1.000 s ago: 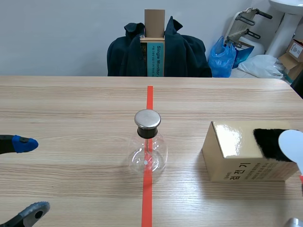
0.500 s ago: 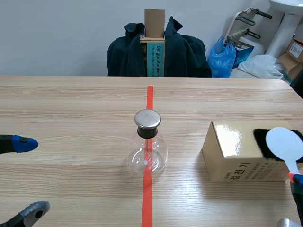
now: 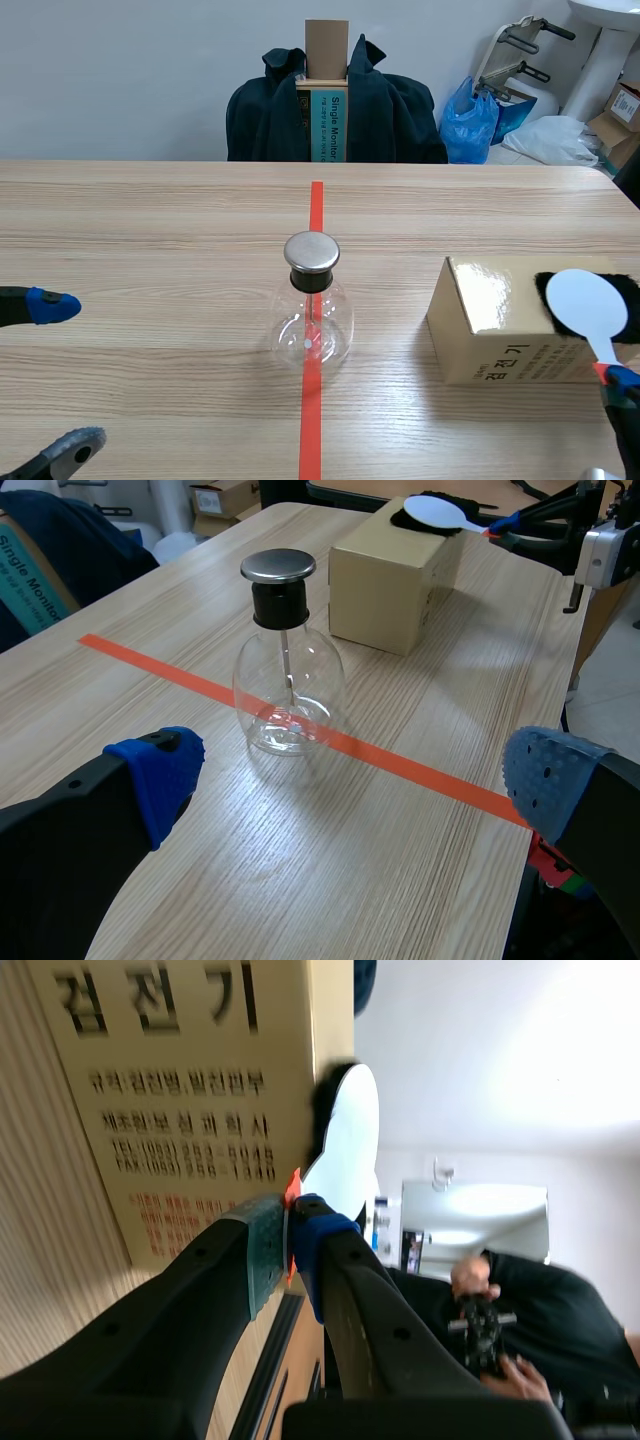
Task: Do the electroscope experiment.
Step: 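Rub the plate on the fur, then bring the plate to the electroscope and point at the metal foil, then move the plate toward and away from the electroscope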
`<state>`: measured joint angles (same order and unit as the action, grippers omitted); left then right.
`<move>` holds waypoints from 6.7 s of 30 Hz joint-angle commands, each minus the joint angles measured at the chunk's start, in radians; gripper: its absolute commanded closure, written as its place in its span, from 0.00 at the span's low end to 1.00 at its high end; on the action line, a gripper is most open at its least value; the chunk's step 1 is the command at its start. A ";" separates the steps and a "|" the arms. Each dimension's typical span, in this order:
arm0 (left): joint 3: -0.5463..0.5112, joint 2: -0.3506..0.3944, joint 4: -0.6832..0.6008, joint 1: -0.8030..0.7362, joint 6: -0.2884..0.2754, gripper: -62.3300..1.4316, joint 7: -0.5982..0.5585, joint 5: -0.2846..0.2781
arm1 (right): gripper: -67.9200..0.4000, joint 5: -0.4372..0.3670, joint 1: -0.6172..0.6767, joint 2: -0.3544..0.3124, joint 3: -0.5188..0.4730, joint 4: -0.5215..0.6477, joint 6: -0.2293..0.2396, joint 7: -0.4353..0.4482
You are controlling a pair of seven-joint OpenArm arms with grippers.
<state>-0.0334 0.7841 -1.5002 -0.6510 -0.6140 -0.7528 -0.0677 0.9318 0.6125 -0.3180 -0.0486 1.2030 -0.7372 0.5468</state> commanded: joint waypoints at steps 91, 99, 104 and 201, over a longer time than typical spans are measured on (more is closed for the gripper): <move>0.512 -0.354 0.697 0.771 0.100 0.93 0.115 0.159 | 0.98 0.127 -0.249 -0.001 0.361 0.471 0.058 -0.225; 0.517 -0.357 0.697 0.771 0.117 0.93 0.115 0.159 | 0.98 0.213 -0.250 0.047 0.410 0.340 0.057 -0.245; 0.517 -0.357 0.697 0.771 0.126 0.93 0.115 0.159 | 0.98 0.229 -0.249 0.047 0.410 0.283 0.057 -0.246; 0.517 -0.357 0.697 0.770 0.131 0.93 0.122 0.159 | 0.98 0.273 -0.250 0.047 0.407 0.207 0.042 0.011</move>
<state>0.4850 0.4297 -0.7807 0.1089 -0.4854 -0.6174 0.1013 1.2129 0.3752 -0.2611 0.3679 1.3968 -0.6804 0.5556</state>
